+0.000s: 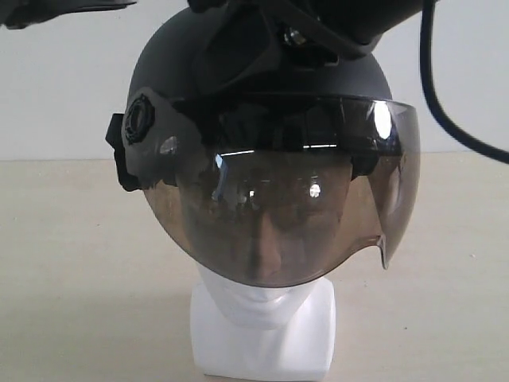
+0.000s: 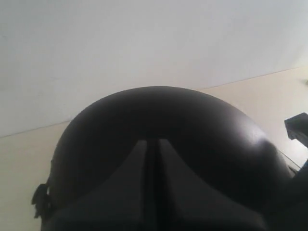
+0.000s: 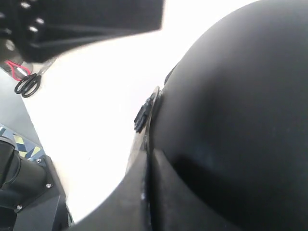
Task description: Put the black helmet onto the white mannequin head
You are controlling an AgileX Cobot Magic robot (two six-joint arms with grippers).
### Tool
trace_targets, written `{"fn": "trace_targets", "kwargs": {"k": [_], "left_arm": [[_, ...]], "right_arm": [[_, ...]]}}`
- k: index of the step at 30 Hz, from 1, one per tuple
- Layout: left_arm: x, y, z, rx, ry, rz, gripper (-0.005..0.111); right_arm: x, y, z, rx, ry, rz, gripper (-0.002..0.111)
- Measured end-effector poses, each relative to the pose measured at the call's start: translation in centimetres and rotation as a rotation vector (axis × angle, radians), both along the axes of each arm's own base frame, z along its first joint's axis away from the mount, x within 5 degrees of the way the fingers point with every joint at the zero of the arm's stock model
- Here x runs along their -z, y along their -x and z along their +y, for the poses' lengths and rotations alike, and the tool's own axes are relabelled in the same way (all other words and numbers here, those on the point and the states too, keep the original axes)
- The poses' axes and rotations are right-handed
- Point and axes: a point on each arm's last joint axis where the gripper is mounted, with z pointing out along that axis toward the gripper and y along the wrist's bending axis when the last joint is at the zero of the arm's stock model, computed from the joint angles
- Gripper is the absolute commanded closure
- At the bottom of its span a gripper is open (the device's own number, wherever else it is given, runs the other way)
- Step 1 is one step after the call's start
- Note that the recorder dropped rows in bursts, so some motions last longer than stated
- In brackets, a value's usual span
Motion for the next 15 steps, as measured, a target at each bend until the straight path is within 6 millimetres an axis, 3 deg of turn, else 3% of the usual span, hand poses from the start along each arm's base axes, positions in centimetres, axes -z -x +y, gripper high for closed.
{"fn": "trace_targets", "kwargs": {"k": [8,15], "left_arm": [[-0.1,2.1,2.9,-0.076,-0.001,0.001,0.102],[0.0,2.7,3.6,-0.095,-0.009,0.014,0.102]], "right_arm": [[0.3,0.3,-0.1,-0.020,0.028,0.031,0.109],[1.1,1.0,0.1,-0.062,0.084,0.094,0.109]]}}
